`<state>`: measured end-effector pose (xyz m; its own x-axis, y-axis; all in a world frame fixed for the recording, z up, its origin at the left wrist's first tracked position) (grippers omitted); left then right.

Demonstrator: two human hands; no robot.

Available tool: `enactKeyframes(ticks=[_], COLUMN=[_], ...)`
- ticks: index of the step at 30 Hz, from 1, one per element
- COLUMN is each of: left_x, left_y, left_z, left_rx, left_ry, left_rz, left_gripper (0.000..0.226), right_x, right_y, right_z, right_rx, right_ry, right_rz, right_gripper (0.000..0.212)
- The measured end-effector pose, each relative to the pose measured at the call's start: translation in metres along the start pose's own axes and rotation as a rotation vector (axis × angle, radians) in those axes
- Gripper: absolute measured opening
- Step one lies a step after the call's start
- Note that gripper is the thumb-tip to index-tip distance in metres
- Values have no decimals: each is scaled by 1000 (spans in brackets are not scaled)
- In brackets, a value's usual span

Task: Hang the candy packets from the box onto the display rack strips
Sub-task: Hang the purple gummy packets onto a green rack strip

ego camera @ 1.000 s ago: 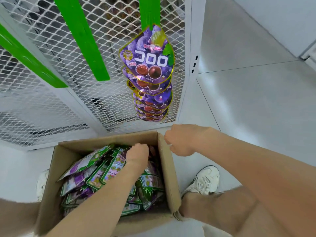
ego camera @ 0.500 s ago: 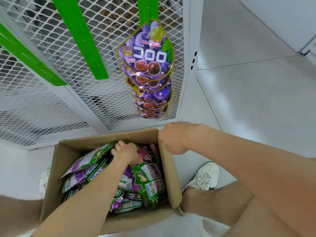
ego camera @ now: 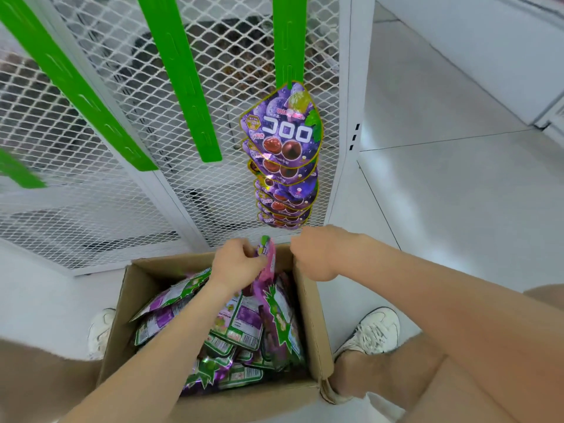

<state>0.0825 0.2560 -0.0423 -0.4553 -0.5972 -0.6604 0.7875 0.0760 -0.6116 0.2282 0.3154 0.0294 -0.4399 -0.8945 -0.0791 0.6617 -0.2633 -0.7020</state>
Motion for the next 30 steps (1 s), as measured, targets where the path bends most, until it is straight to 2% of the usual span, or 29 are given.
enactKeyframes(ticks=[3,5,8,9,10,13,16,18,21,25,26,30], left_x=[-16,-22,-36,-43,-49,-62,-72,-94,-105,-112,-115,-132], left_y=[-19,-26,-30,-33,-37,-54,-86,-93,-95,-98,-97,-94], left_z=[9,15,27,32,37,42,41,45,48,50,50,50], left_rx=[45,92,165,167,163,128,-9,23,85,107,127,250], left_ry=[15,3,-42,-47,-48,-15,101,288,386,398,402,399], left_rz=[91,281,620,719,807,880,623,518,602,715,750,833], left_gripper=[31,30,21,16,11,15,24,22,15,18,18,17], right_x=[4,12,19,21,21,-1,-30,-39,-49,-75,-79,-85], right_y=[-9,-22,-34,-36,-40,-53,-66,-73,-79,-82,-84,-105], right_z=[-3,1,11,12,12,17,32,42,56,64,67,93], right_rx=[-91,-202,-256,-273,-314,-452,-469,-492,-549,-761,-807,-959], right_ry=[-45,-130,-235,-241,-251,-207,-152,-222,-315,-241,-221,-218], right_rz=[-163,-321,-548,-581,-599,-687,-801,-927,-1208,-1427,-1436,-1408], right_gripper=[15,27,88,96,92,41,18,4,13,46,48,17])
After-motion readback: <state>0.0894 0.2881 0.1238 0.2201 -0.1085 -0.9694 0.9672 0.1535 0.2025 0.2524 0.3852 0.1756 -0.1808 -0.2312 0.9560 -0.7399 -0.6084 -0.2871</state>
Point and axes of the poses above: each hand's wrist, its own z-axis away from the middle knuckle, its own y-axis out of the palm, x = y × z, the point moved 10 cm from there along -z, towards the middle knuckle, and after that the axes turned 11 degrees about x, right-handed, at the moved point
